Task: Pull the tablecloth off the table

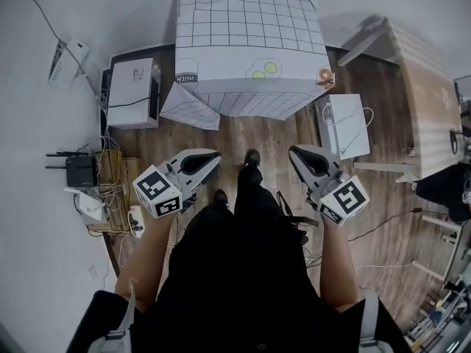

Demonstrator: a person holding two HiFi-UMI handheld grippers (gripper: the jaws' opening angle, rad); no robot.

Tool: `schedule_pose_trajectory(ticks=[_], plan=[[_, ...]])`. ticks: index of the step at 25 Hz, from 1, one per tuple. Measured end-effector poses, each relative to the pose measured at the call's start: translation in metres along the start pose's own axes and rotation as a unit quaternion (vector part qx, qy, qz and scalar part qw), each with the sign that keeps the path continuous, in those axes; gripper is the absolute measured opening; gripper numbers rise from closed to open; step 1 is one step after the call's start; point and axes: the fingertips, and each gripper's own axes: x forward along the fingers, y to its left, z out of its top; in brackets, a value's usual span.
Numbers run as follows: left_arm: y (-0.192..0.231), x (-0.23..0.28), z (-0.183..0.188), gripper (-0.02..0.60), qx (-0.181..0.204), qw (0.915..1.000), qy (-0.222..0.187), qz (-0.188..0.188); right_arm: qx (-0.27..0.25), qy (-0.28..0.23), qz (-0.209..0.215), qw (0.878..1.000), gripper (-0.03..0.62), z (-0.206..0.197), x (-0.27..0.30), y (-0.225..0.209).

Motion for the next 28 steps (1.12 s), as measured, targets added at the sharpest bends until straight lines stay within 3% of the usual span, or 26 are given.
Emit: schedule_pose_trajectory(ticks=[6, 9, 13, 17, 21, 23, 25, 28], plan=[[0.029, 0.04, 0.019, 0.012, -0.005, 0.9997, 0.01, 0.022, -0.005, -0.011, 0.024, 1.0, 0.02, 0.009, 0.014, -0.053], [0.048, 0.066, 0.035, 0.012, 0.01, 0.999, 0.023, 0.036, -0.002, -0.023, 0.042, 0.999, 0.02, 0.014, 0.016, -0.089], [0.092, 0.087, 0.08, 0.012, 0.027, 0.9947, 0.024, 0.097, -0.009, -0.045, 0.069, 0.997, 0.02, 0.021, 0.026, -0.142], [0.113, 0.114, 0.116, 0.012, 0.046, 0.9908, 0.033, 0.123, -0.003, -0.065, 0.087, 0.994, 0.02, 0.025, 0.031, -0.188], [0.142, 0.119, 0.166, 0.012, 0.041, 0.9861, -0.018, 0.16, 0.0, -0.072, 0.11, 0.991, 0.021, 0.03, 0.045, -0.221], [0.15, 0.118, 0.179, 0.012, 0.052, 0.9839, -0.025, 0.169, -0.001, -0.071, 0.12, 0.99, 0.021, 0.028, 0.057, -0.231], [0.157, 0.113, 0.185, 0.012, 0.053, 0.9838, -0.03, 0.169, -0.003, -0.065, 0.121, 0.991, 0.021, 0.03, 0.071, -0.238], [0.167, 0.098, 0.201, 0.012, 0.03, 0.9847, -0.073, 0.156, -0.001, -0.066, 0.123, 0.99, 0.021, 0.042, 0.094, -0.243]])
